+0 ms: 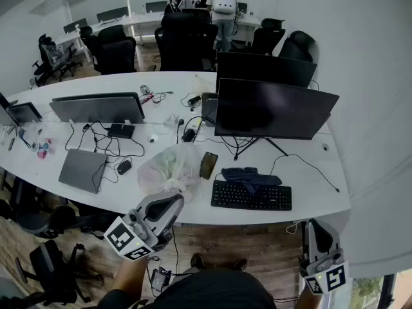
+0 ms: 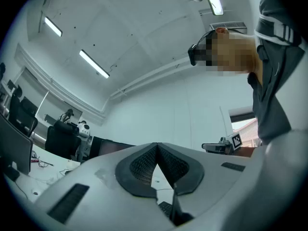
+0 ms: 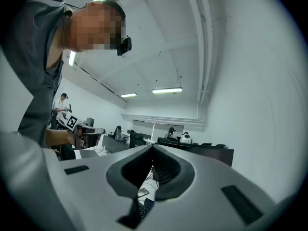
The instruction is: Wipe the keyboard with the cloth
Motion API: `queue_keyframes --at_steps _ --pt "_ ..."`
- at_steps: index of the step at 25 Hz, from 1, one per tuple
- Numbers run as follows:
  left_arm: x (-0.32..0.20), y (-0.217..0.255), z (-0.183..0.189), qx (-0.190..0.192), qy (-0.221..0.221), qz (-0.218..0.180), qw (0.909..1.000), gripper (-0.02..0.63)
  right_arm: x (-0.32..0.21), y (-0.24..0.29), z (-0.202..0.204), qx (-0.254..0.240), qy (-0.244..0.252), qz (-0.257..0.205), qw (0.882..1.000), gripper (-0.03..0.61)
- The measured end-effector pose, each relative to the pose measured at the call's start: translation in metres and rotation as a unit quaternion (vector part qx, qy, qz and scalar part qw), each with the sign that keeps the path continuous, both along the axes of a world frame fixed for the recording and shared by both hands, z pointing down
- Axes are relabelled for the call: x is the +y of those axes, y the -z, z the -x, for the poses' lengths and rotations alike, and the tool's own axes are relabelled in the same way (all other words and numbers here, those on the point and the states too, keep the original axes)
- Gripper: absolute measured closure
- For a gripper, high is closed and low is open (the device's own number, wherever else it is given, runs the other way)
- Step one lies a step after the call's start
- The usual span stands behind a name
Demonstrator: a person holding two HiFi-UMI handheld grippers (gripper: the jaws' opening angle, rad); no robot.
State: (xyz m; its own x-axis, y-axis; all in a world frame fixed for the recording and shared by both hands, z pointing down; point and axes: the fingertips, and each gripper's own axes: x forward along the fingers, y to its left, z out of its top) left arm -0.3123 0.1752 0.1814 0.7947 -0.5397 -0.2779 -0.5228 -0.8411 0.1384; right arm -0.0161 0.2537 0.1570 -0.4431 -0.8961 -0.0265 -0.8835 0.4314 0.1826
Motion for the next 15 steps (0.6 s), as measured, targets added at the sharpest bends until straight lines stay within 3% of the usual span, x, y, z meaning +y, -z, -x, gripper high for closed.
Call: queue_keyframes --at_steps 3,8,15 --pt "0.002 -0.002 -0.021 0.007 -0.001 0.014 0.9999 0.609 0.001 -0.001 -0.022 -0.005 0.002 -0.001 1.0 0.569" --pt "0.0 -0.001 -0.065 -0.013 0.002 0.026 0.9996 0.609 0.001 -0.011 -0.061 -0.022 0.011 0.015 1.0 0.569" --pt "-0.008 0.001 -0.147 -0.076 0.016 0.02 0.9968 0.609 -0.002 -0.027 -0.122 -0.035 0.027 0.038 0.998 0.569"
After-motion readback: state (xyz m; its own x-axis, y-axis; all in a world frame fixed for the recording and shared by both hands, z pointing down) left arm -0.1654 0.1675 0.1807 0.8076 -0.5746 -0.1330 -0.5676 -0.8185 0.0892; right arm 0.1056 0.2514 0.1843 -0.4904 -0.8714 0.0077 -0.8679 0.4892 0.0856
